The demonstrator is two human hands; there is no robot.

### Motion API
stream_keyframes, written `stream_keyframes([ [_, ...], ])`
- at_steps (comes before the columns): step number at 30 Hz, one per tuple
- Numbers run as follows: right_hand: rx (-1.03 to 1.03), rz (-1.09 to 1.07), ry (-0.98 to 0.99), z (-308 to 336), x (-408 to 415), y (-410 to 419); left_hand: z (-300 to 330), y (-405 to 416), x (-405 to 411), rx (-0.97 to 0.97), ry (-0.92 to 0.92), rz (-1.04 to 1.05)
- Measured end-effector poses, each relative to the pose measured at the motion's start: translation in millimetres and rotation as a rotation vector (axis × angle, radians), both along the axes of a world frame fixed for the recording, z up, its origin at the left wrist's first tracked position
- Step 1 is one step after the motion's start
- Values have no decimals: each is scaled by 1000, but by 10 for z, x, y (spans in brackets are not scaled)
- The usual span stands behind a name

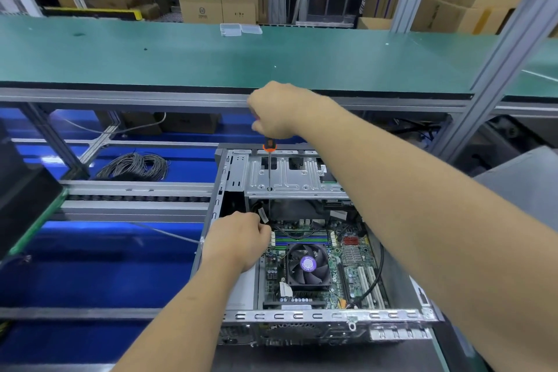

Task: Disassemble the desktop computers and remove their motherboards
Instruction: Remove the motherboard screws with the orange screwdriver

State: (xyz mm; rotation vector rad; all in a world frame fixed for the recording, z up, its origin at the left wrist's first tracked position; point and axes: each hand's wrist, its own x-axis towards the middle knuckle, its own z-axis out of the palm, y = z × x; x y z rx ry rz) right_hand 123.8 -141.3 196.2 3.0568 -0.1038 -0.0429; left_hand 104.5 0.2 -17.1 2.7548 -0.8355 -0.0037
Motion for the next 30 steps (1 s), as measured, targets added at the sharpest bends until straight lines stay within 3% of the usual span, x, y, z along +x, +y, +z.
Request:
stream_keyframes([
  [2,31,22,57,44,-19,1,6,1,1,0,-1,-4],
  [5,29,-62,-17,34,-54,-42,6,5,6,4,-1,-5],
  [9,58,19,25,16,-20,18,8,4,-2,6,-7,-4],
  [13,51,-85,-22,39,-56,-46,12,6,3,5,10,-7],
  [18,152,32,59,49,-29,-58,26,-3,-5,8,11,-2],
  [21,71,-14,-28,1,-38,-94,19,8,-8,13,16,-6],
  [26,243,122,19,-21,-16,-165,21,-6,-6,20,17,-5],
  [30,305,19,-145,-171,18,-227,78,-51,-9,147,20,-28],
])
